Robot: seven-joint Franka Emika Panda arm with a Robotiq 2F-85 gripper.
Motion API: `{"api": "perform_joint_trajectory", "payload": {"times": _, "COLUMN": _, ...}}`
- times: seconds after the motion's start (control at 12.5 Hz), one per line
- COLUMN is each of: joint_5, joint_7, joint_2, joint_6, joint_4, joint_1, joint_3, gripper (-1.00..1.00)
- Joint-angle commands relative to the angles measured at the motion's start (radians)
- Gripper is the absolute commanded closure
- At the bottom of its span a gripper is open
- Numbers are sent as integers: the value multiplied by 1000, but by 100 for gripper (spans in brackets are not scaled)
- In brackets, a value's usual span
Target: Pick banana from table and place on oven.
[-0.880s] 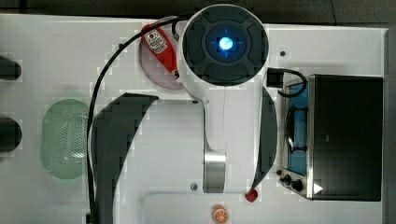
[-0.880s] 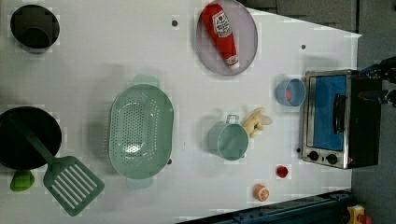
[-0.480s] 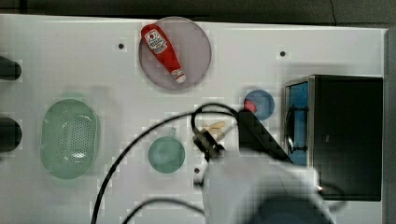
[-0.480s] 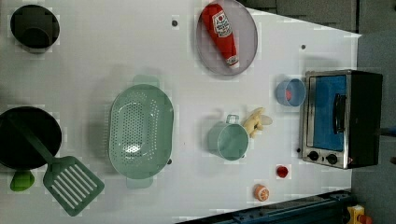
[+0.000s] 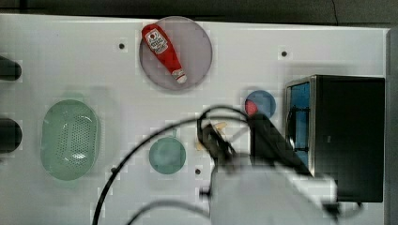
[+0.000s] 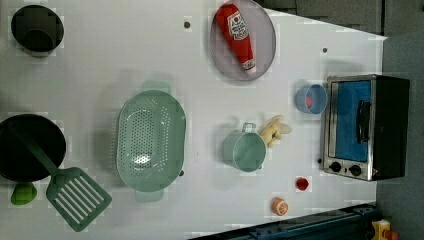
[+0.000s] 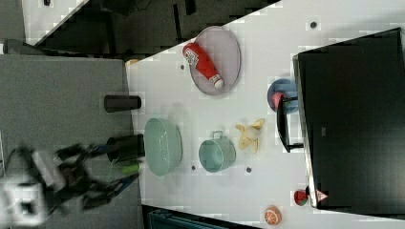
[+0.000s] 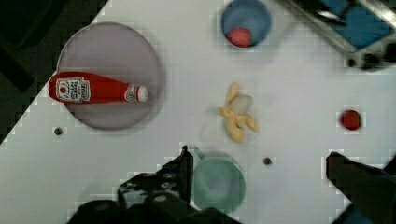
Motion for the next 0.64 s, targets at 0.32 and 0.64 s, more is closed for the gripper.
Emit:
{"api": "perform_joint_trajectory", "payload": {"times": 0.32, "joint_5": -10, "joint_7": -29, "joint_2": 291, "joint_6": 363, "joint_4": -216, "joint_1": 7, "joint_3": 2, "gripper": -100}}
{"api": "perform_joint_trajectory", "payload": {"times": 0.64, "joint_5": -10, "joint_7": -28, "joint_2": 440, "joint_6": 687, "joint_4": -339, "joint_1": 7, "joint_3": 2, "gripper": -100}}
